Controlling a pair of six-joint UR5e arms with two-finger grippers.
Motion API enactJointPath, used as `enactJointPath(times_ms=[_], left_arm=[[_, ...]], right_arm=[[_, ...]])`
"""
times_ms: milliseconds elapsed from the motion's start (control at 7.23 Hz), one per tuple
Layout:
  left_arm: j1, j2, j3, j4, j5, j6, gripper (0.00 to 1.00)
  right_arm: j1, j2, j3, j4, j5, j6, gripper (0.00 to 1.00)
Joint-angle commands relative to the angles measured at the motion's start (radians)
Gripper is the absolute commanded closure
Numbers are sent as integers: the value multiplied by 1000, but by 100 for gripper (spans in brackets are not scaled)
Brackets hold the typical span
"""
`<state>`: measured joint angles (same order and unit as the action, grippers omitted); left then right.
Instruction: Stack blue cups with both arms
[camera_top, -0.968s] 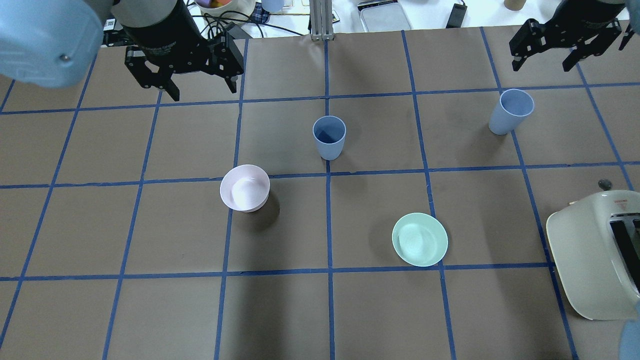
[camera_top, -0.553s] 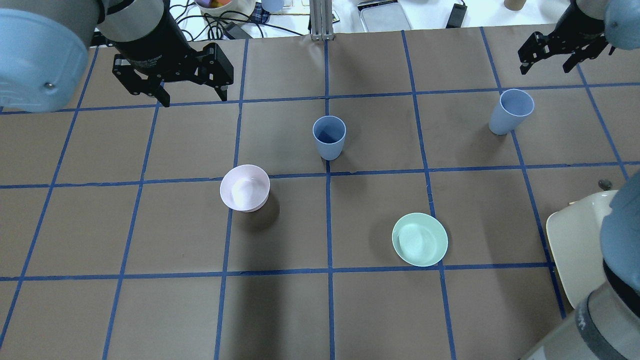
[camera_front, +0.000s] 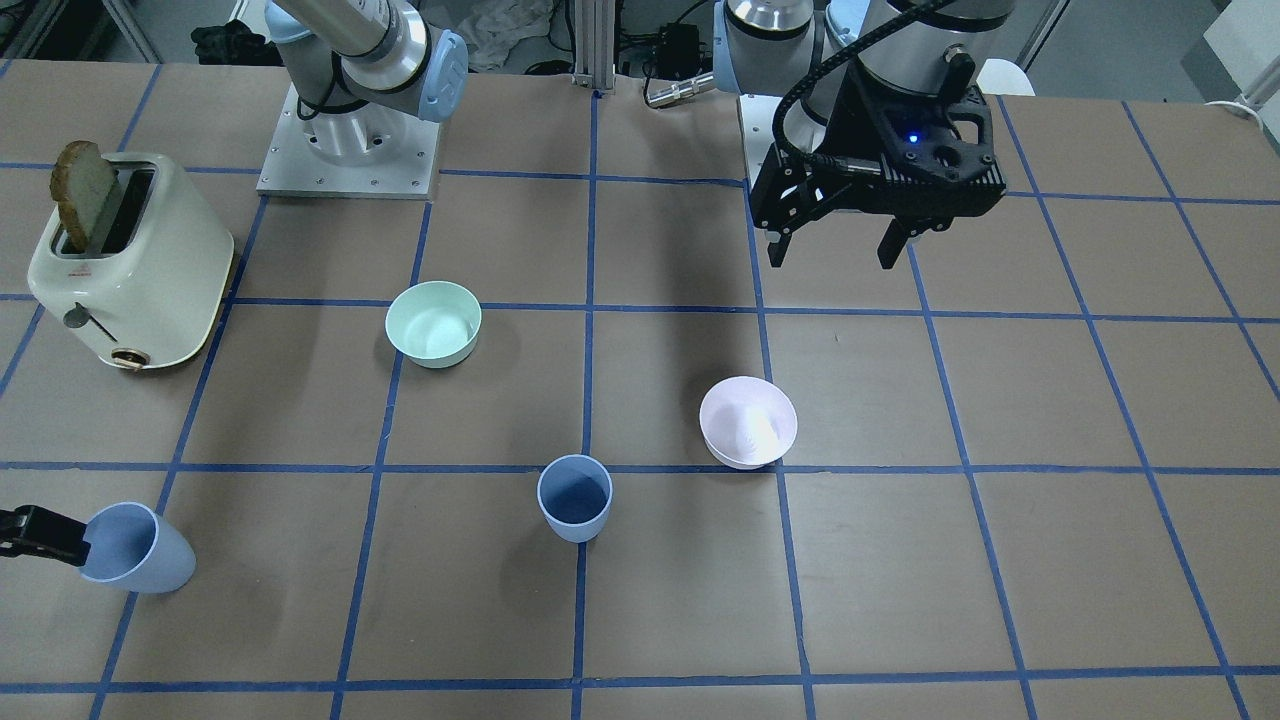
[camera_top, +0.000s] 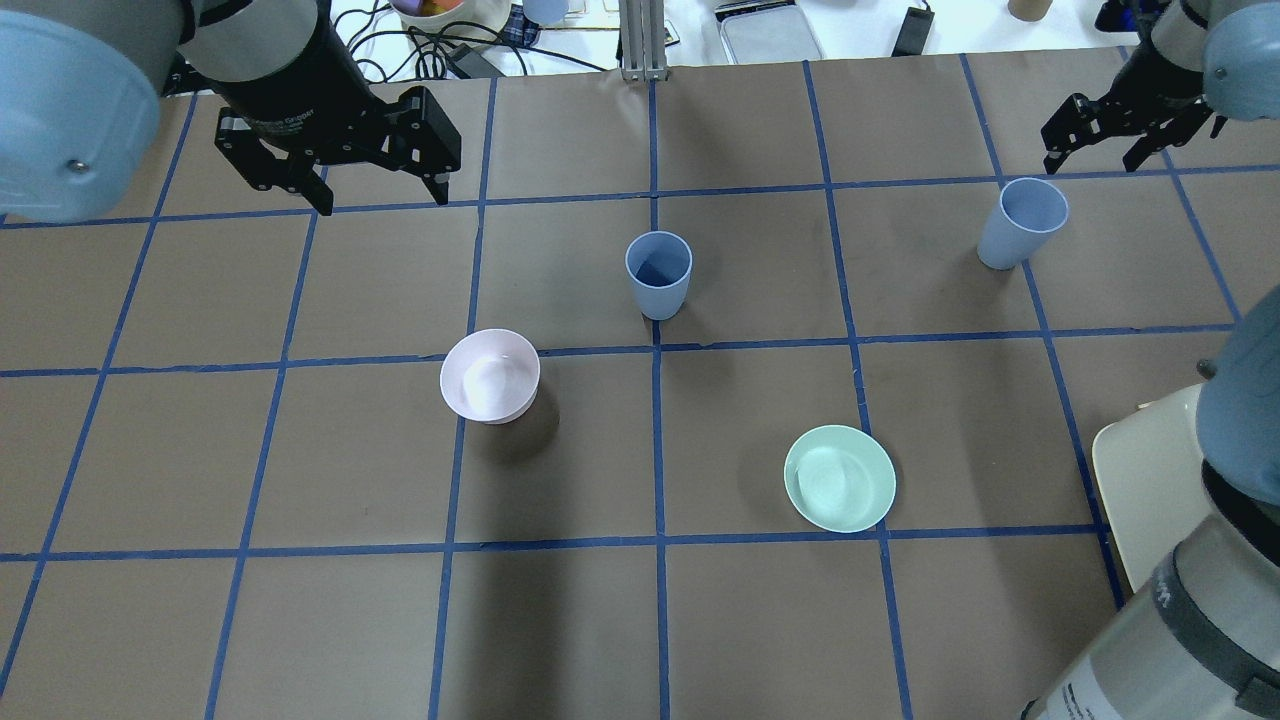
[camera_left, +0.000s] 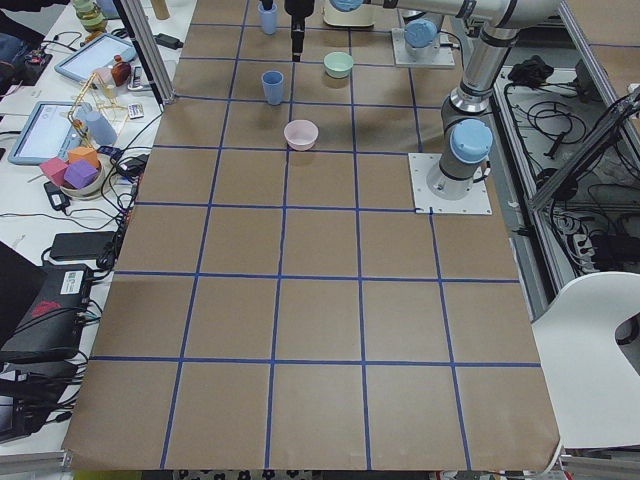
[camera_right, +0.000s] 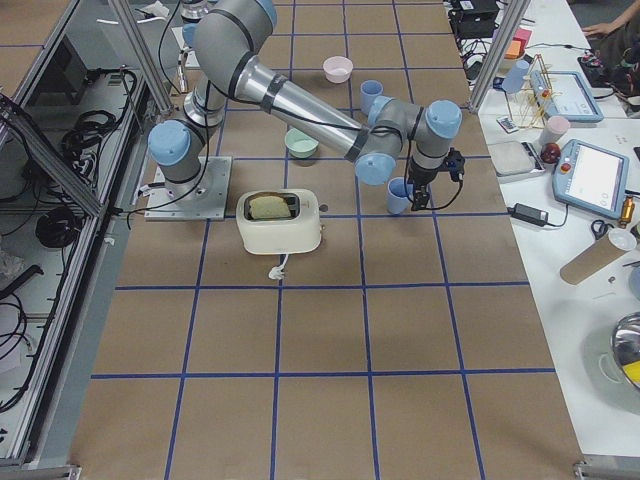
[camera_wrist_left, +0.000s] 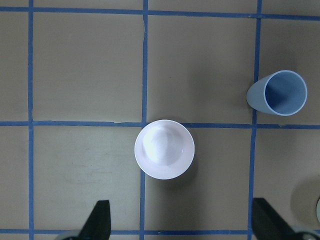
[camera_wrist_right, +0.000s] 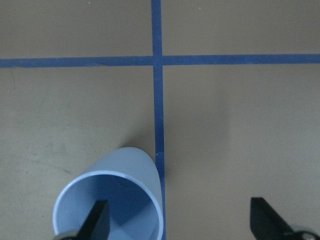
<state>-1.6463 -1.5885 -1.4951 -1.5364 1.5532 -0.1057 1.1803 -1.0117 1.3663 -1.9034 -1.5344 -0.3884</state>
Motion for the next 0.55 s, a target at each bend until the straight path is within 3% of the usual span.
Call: enactJointPath(times_ms=[0,138,277,415], left_arm=[[-1,4,4,-25,-4,0,0],[0,5,15,-60,-1,0,0],[0,5,19,-67,1,0,0],[0,5,19,-67,1,0,0]], right_arm=[[-1,7,27,1,3,2,0],[-1,9,37,13,5,0,4],[-1,9,57,0,5,0,23],[-1,10,60,-6,7,0,49]])
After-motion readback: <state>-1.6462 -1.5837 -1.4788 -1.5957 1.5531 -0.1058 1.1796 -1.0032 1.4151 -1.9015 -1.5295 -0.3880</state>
